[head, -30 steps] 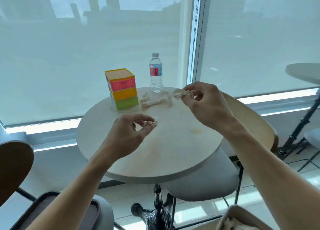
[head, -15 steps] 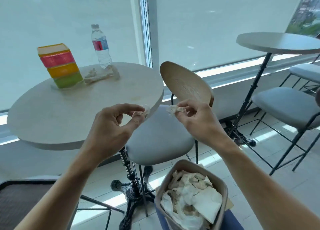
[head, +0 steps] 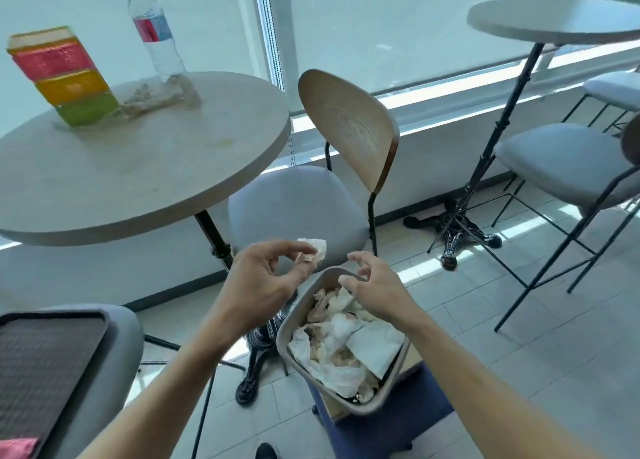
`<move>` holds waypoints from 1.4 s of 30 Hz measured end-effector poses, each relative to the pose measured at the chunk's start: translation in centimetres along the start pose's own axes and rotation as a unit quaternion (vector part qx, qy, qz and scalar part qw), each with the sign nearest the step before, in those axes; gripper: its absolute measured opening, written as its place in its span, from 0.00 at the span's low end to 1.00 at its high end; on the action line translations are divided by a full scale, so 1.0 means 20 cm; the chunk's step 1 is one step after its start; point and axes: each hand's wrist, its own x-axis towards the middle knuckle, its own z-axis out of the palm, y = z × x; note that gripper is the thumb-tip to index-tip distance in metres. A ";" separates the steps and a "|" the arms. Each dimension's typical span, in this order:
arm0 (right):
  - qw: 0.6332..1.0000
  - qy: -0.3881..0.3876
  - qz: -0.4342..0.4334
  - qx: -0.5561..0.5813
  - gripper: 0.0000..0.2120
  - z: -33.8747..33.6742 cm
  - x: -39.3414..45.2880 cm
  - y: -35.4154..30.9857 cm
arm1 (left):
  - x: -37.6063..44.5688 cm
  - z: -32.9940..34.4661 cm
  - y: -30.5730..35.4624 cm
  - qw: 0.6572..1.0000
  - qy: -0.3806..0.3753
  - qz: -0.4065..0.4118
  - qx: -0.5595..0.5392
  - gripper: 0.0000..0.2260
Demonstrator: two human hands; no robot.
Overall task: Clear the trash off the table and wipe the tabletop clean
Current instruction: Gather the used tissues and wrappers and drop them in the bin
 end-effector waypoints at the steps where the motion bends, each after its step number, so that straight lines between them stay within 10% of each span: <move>1: 1.000 0.003 0.004 0.000 0.22 -0.01 0.00 0.00 | -0.02 0.03 -0.02 1.000 -0.011 -0.011 0.013 0.05; 12: 0.997 0.013 -0.017 0.072 0.24 -0.09 0.03 -0.19 | -0.04 0.20 -0.28 0.976 -0.140 -0.132 0.099 0.15; 27: 0.980 0.024 -0.174 0.096 0.06 -0.19 0.19 -1.04 | 0.30 -0.81 0.17 0.993 -0.013 0.075 0.090 0.10; 42: 0.972 0.053 -0.230 0.019 0.06 0.17 0.46 -1.59 | 1.00 -1.49 -0.50 0.931 0.120 -0.073 0.335 0.14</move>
